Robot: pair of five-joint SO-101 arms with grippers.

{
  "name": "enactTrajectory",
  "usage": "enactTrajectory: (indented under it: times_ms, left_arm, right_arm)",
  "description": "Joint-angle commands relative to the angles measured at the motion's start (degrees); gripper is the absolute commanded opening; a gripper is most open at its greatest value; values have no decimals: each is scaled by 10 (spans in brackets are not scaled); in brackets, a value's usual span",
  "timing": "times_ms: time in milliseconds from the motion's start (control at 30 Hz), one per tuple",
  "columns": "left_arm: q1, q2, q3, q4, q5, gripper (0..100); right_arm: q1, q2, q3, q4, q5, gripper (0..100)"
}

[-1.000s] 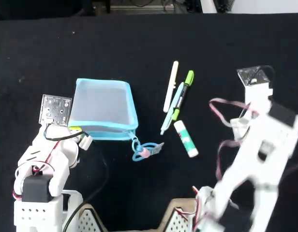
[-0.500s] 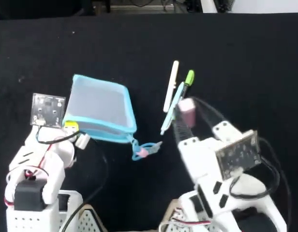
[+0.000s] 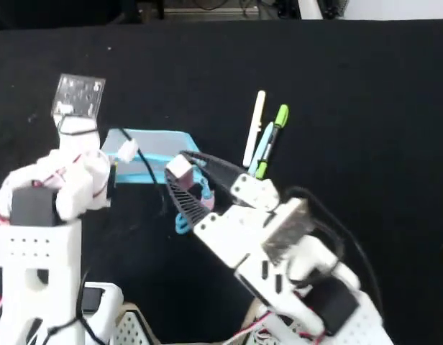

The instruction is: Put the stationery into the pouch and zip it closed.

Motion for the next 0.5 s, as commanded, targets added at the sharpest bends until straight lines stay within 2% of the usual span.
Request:
enactTrajectory:
  times_ms: [0, 200, 467]
  left_arm:
    - [7, 46, -81, 35, 7, 30]
    - [4, 71, -87, 51, 7, 30]
    - [7, 71, -90, 62, 7, 30]
  right_arm:
    - [-8, -11, 45, -87, -2, 11]
    - [-7, -11, 148, -234, -2, 11]
    - [0, 20, 187, -311, -2, 11]
